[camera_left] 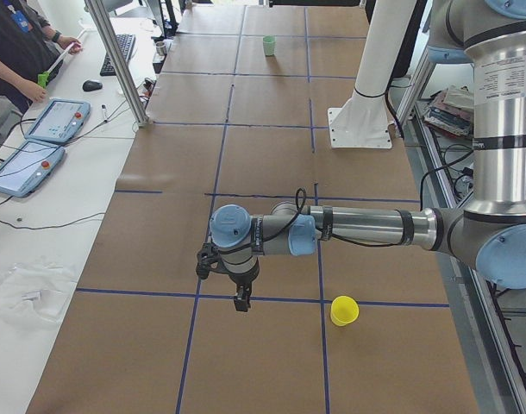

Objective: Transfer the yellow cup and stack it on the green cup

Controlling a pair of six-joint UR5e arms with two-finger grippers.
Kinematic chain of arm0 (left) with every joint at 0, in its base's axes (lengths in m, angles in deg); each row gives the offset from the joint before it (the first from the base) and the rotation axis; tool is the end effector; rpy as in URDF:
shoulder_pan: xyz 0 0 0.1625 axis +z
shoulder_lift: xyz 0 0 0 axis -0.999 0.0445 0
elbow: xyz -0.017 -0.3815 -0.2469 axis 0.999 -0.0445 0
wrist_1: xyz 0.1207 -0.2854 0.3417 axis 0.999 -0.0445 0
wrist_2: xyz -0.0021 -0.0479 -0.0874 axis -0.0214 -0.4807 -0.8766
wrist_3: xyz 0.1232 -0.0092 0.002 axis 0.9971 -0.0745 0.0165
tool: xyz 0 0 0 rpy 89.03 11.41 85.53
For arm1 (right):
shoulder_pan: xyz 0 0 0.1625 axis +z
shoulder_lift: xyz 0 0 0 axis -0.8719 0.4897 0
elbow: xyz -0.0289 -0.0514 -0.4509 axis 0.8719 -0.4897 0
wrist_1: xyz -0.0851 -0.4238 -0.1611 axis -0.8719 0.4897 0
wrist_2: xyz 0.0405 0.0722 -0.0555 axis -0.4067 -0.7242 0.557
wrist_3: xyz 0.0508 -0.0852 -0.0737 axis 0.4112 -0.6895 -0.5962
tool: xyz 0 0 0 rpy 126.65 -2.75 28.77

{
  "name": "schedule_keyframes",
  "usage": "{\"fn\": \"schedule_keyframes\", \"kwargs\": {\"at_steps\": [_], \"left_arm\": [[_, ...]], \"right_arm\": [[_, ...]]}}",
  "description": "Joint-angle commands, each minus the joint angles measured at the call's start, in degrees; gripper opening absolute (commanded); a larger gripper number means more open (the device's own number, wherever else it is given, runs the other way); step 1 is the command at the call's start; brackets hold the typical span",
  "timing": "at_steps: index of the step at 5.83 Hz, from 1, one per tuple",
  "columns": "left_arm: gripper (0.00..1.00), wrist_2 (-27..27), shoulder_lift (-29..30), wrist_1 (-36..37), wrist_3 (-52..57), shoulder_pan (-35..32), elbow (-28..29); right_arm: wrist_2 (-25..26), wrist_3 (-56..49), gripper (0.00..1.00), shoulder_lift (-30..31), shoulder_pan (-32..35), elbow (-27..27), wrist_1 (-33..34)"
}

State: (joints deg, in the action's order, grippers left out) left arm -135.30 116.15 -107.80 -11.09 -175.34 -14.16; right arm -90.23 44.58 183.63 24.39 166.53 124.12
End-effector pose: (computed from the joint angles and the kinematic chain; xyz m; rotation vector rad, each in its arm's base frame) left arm -0.0307 -0.4843 0.7016 -0.0247 0.7579 0.1182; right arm 0.0045 -0.4617 0.6524 0.0331 -0.8078 -0.0841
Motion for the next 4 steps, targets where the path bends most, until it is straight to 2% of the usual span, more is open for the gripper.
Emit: {"fn": "schedule_keyframes", "kwargs": {"at_steps": [1,3,4], "left_arm": [[1.00,0.09,-0.13,0.09,0.00,0.00,-0.61],[1.00,0.09,0.40,-0.09,-0.44,0.09,-0.79],[1.00,0.17,2.75,-0.52,-0.35,0.09,-1.84]], "right_arm": [[-0.03,0.00,1.00,0.00,0.01,0.18,-0.06],[-0.03,0.00,1.00,0.00,-0.08,0.27,-0.06],[-0.03,0.00,1.00,-0.09,0.01,0.27,-0.06]]}}
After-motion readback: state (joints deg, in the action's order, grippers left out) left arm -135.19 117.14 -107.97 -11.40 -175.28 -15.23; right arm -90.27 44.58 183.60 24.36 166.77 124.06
